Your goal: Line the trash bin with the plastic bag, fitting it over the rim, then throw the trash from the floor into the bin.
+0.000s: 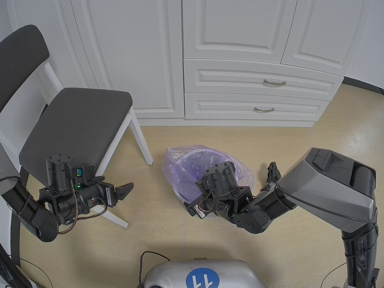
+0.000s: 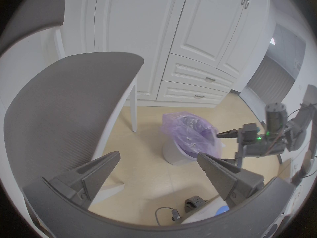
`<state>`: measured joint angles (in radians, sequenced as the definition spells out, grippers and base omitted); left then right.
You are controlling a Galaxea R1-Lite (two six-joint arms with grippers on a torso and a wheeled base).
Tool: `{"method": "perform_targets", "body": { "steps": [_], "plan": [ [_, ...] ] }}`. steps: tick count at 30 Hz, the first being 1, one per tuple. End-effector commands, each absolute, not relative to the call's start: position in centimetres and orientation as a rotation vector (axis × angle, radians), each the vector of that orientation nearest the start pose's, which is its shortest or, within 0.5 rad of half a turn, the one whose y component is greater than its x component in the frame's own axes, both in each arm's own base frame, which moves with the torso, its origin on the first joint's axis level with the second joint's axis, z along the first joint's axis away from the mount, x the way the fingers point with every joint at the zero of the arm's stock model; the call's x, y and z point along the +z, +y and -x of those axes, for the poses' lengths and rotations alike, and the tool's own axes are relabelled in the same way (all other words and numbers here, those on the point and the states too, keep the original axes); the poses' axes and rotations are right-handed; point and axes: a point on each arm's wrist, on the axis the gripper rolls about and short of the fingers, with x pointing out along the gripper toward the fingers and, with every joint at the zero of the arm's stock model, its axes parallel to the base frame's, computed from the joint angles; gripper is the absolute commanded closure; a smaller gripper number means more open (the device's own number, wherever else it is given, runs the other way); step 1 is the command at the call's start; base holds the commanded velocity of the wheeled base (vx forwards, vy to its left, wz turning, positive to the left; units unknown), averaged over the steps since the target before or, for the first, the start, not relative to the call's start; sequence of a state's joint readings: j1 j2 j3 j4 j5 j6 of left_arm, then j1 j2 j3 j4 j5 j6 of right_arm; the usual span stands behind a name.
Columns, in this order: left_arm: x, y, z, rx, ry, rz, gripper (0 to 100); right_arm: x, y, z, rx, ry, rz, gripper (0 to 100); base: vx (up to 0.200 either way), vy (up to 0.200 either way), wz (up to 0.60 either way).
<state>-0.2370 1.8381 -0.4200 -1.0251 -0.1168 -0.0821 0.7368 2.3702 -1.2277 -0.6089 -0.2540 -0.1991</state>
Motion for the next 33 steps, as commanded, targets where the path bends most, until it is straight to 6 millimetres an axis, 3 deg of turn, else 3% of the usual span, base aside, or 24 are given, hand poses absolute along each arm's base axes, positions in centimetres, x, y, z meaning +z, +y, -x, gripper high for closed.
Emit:
{"method": "perform_targets", "body": {
  "steps": [1, 10, 15, 16, 21, 27, 28, 33],
  "plan": [
    [8.7, -6.6, -26.3, -0.365, 0.421, 0.070, 0, 1.5, 30.1, -33.8, 0.522, 0.451, 0.472, 0, 0.000, 0.000, 0.00],
    [6.7, -6.8, -27.3, -0.367, 0.449, 0.072, 0, 1.3, 30.1, -35.9, 0.497, 0.442, 0.474, 0, 0.000, 0.000, 0.00],
    [6.7, -7.1, -27.0, -0.382, 0.429, 0.068, 0, 1.0, 29.9, -37.5, 0.482, 0.469, 0.482, 0, 0.000, 0.000, 0.00],
    [6.8, -7.2, -26.8, -0.387, 0.428, 0.069, 0, 1.1, 29.8, -37.8, 0.479, 0.469, 0.480, 100, 0.000, 0.000, 0.00],
    [7.2, -7.9, -26.1, -0.420, 0.413, 0.063, 0, 1.9, 29.9, -39.0, 0.473, 0.485, 0.480, 100, 0.000, 0.000, 0.00],
    [7.4, -8.1, -25.8, -0.429, 0.374, 0.062, 0, 3.8, 30.2, -38.2, 0.547, 0.516, 0.480, 100, 0.000, 0.000, 0.00],
    [7.5, -8.0, -25.7, -0.429, 0.357, 0.063, 0, 5.1, 30.7, -37.2, 0.593, 0.520, 0.480, 100, 0.000, 0.000, 0.00],
    [7.7, -8.0, -25.6, -0.430, 0.342, 0.064, 0, 7.7, 32.6, -34.2, 0.678, 0.520, 0.499, 100, 0.000, 0.000, 0.00]
  ]
}}
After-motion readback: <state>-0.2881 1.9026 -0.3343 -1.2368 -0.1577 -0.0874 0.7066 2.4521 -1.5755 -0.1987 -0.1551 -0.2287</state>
